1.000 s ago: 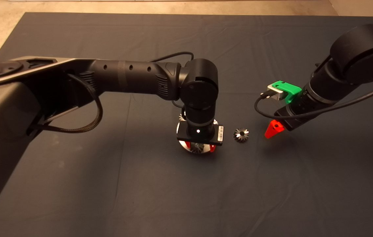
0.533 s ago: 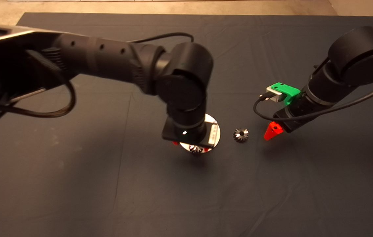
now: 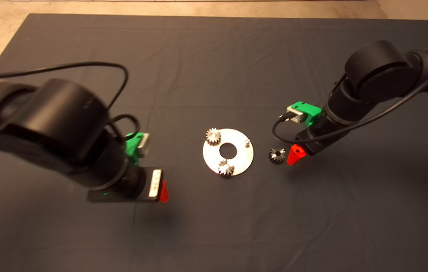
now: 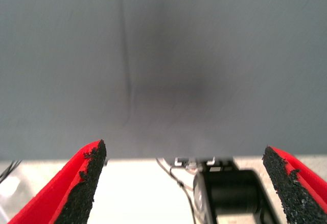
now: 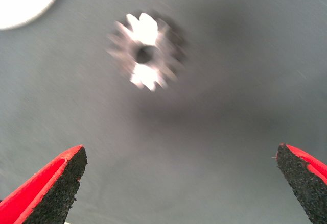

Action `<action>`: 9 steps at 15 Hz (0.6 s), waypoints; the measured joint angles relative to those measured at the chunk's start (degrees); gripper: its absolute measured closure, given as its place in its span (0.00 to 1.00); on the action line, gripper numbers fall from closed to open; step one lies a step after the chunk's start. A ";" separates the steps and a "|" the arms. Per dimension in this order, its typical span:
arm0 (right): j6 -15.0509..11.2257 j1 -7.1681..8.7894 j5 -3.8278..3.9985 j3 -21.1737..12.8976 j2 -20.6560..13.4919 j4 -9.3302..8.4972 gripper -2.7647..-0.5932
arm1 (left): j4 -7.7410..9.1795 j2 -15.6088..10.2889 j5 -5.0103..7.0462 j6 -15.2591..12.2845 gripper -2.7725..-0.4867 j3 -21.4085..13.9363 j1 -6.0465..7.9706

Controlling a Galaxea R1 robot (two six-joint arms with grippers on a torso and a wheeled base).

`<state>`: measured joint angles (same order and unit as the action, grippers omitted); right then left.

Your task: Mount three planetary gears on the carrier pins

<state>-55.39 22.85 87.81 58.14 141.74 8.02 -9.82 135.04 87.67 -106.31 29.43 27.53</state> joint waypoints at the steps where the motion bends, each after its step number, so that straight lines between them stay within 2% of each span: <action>1: 0.72 -0.17 -0.10 1.50 1.40 0.07 0.00 | 0.47 -0.45 -0.11 -0.44 0.26 -1.11 0.01; 2: 1.34 -0.16 -0.41 2.81 2.60 0.10 0.00 | 0.53 -1.24 -0.49 -0.66 0.26 -2.26 0.01; 3: 1.91 -0.38 -0.38 4.58 3.65 0.10 0.00 | 0.65 -3.37 -0.72 -0.88 0.26 -3.46 0.01; 5: 2.95 -1.57 0.12 9.83 6.11 0.11 0.00 | 0.87 -10.33 -0.31 -1.32 0.26 -5.47 0.12; 6: 3.36 -1.94 0.17 12.55 7.85 0.16 0.00 | 0.95 -12.82 -0.03 -1.45 0.26 -6.39 0.14; 7: 4.00 -2.04 0.04 14.77 9.61 0.16 0.00 | 1.34 -13.70 0.39 -1.51 0.26 -7.24 0.14; 8: 4.63 -2.04 -0.54 16.28 11.56 0.13 0.00 | 1.51 -13.67 0.32 -1.51 0.26 -7.94 0.14; 9: 5.03 -2.07 -0.68 17.04 12.56 0.13 0.00 | 1.53 -13.42 -0.24 -1.51 0.26 -8.32 0.14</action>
<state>-50.36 20.77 87.13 75.19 154.31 8.16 -8.29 121.61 87.44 -107.83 21.11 27.67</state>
